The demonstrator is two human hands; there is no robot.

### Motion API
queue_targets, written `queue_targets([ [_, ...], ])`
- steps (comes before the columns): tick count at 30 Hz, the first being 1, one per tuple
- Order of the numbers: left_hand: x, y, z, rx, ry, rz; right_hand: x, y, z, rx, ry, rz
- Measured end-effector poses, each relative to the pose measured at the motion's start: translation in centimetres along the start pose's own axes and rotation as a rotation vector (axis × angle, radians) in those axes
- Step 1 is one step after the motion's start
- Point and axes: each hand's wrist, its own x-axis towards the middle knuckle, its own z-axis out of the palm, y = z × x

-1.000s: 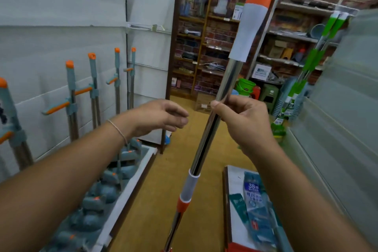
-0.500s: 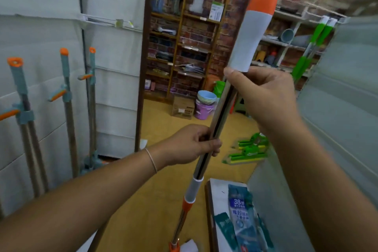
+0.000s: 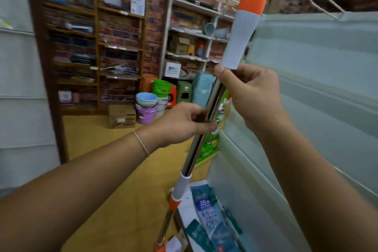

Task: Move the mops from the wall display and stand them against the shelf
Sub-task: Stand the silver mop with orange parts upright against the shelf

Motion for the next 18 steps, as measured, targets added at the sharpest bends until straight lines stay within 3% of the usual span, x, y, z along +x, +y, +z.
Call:
queue_targets([
  [7,8.0,-3.1,3.1,-0.129,-0.074,0.048,4.3,6.0,-2.8,-0.081,0.056,0.062],
  [18,21.7,-9.8,6.7,-0.11,-0.164,-0.038,13.3,15.2,-7.0,-0.278,0.143,0.124],
])
